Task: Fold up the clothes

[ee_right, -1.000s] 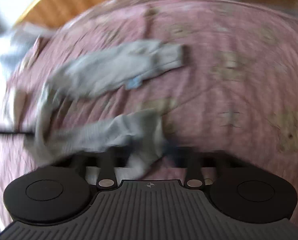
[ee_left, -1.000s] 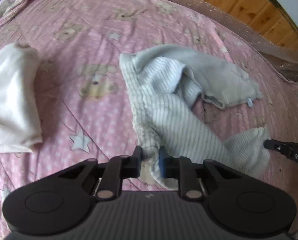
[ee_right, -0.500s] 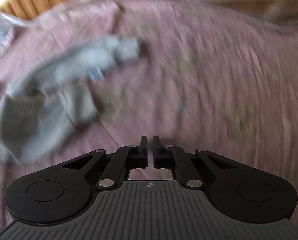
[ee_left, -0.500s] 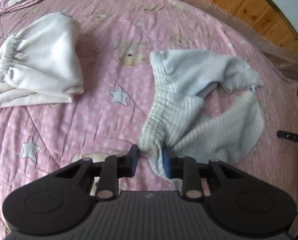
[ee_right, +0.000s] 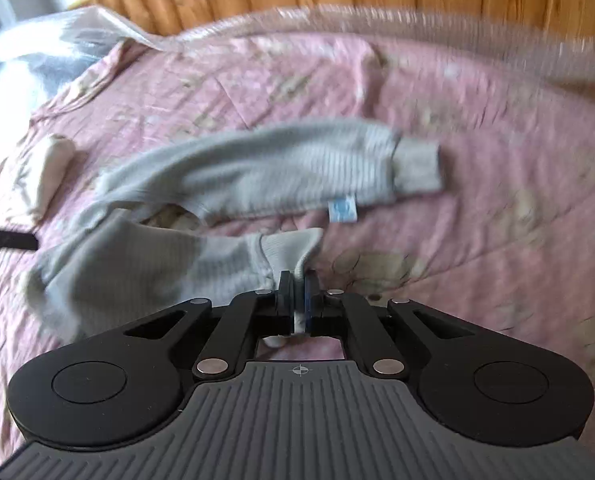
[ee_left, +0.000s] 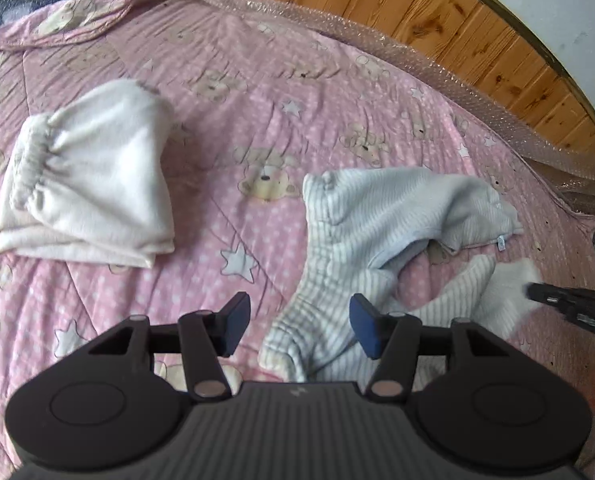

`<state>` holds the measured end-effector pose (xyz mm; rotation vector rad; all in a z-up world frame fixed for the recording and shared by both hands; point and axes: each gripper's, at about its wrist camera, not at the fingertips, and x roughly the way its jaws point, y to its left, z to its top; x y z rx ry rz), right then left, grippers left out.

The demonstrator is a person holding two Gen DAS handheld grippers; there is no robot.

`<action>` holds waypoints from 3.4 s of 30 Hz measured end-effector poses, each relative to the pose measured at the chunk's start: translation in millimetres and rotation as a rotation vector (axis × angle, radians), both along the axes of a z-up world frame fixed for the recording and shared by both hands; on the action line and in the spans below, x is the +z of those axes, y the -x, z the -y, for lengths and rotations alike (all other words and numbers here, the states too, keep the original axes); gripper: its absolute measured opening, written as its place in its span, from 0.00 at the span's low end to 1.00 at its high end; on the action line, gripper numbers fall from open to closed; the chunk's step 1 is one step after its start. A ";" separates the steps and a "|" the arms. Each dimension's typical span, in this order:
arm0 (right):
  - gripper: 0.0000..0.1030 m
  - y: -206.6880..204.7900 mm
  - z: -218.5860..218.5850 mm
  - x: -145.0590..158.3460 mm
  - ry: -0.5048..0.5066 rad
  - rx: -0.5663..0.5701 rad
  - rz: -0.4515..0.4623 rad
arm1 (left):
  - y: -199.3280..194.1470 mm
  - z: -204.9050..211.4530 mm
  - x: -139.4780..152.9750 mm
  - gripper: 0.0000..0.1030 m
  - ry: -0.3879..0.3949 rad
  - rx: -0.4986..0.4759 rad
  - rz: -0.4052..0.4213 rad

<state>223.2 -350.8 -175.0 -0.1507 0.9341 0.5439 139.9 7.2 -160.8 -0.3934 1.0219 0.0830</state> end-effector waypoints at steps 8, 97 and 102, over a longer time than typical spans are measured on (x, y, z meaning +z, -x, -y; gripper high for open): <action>0.01 12.1 43.1 -5.5 0.121 -0.102 -0.082 | -17.6 10.5 0.0 0.59 -0.066 -0.046 -0.011; 0.04 -64.0 40.2 29.9 0.187 0.306 0.170 | -61.6 36.6 12.8 0.05 -0.148 -0.225 -0.074; 0.17 -36.6 69.7 14.6 0.187 0.130 0.037 | -27.6 16.3 15.7 0.27 0.025 -0.099 -0.075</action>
